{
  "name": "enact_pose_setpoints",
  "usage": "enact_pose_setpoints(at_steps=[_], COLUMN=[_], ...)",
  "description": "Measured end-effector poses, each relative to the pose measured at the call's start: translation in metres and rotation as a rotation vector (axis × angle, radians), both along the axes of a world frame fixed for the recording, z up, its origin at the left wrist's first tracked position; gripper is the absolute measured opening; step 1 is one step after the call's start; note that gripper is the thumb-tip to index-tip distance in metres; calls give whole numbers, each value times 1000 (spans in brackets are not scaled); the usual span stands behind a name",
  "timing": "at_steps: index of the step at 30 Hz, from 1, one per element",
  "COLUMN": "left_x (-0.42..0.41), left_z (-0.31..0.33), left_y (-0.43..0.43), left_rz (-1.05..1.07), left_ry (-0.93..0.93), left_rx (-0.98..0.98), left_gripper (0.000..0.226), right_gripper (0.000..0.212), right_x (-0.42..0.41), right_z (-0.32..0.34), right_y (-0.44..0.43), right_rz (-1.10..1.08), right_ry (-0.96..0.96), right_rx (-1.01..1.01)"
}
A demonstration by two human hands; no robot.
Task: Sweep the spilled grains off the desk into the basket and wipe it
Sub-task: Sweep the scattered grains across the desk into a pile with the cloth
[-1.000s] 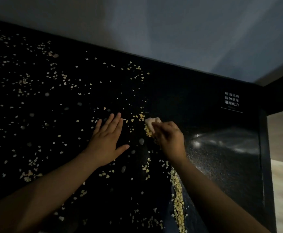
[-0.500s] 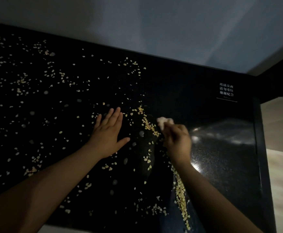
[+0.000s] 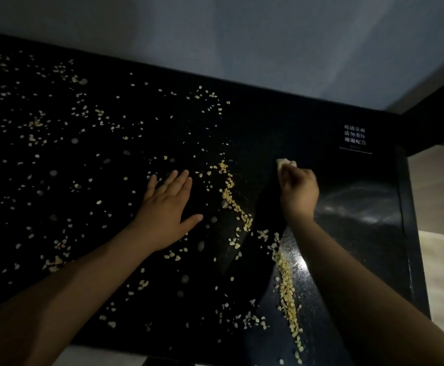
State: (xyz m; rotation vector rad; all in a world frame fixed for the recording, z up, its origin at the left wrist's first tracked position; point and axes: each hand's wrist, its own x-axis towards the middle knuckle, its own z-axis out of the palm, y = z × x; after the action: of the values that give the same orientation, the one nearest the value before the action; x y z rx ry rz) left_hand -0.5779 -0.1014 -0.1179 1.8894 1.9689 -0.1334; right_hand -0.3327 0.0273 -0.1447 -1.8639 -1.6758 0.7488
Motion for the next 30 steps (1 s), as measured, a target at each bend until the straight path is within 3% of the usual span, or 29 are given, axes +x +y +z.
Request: enact_pose_setpoints(at_steps=[6,11,15,18,21,26,30], left_x=[1,13,27,32,33,31,35], left_z=[2,4,2,-2,-4,-8,-8], left_y=[-35,-49,-56,-58,-60,-61,-62], left_rz=[-8,-38,-76,-101,-114,-119,-104], left_ry=[-38,-55,-50,-14,24,38,35], left_rx=[-25,-44,-48,-51,-70,-63,-67], left_gripper=[96,97,99,102,97,104,108], right_gripper=[19,21,26,29,29,23,20], right_x=[-64,-23,41,57,40,3,13], right_z=[6,33,30,13,4,7,25], right_y=[-46,-44,-50,-63,-87,-123,-119], right_rz=[433,191,31,-36,22,318,279], right_ry=[171,247,47,-20,17,153,240], right_rx=[-4,25,53,-38,-28,-54,-36])
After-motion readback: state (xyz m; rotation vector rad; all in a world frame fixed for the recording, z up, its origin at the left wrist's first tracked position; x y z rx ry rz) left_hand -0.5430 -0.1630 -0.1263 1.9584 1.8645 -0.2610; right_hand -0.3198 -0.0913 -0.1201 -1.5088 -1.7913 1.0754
